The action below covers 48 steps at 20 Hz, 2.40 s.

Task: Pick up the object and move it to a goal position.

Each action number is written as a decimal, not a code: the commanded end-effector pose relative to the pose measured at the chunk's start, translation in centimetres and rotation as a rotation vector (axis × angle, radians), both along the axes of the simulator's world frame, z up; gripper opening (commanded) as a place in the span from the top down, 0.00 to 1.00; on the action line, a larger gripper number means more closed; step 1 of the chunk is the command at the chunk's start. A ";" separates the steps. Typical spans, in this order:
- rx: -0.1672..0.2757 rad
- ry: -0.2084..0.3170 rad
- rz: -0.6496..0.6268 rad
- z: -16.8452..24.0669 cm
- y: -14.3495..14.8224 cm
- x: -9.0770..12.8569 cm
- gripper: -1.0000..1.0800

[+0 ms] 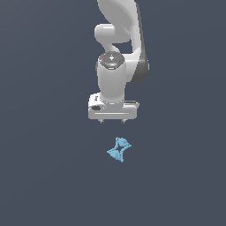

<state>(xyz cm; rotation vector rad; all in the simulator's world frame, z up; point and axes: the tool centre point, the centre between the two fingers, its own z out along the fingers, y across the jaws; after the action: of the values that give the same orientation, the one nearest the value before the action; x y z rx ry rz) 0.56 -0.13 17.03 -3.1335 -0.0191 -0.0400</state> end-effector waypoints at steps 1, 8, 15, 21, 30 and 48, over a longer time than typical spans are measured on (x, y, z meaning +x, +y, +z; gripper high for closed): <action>0.000 0.000 0.000 0.0 0.0 0.0 0.04; 0.018 0.009 -0.034 0.0 0.5 -0.2 0.04; 0.024 0.012 -0.045 0.0 0.7 -0.3 0.04; 0.024 0.014 -0.071 -0.4 0.8 0.1 0.04; 0.023 0.019 -0.190 -2.6 1.3 2.0 0.04; 0.003 0.027 -0.526 -9.6 3.3 6.3 0.04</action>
<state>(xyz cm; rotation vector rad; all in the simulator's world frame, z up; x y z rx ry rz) 6.60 3.03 7.84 -3.0403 0.7685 0.0017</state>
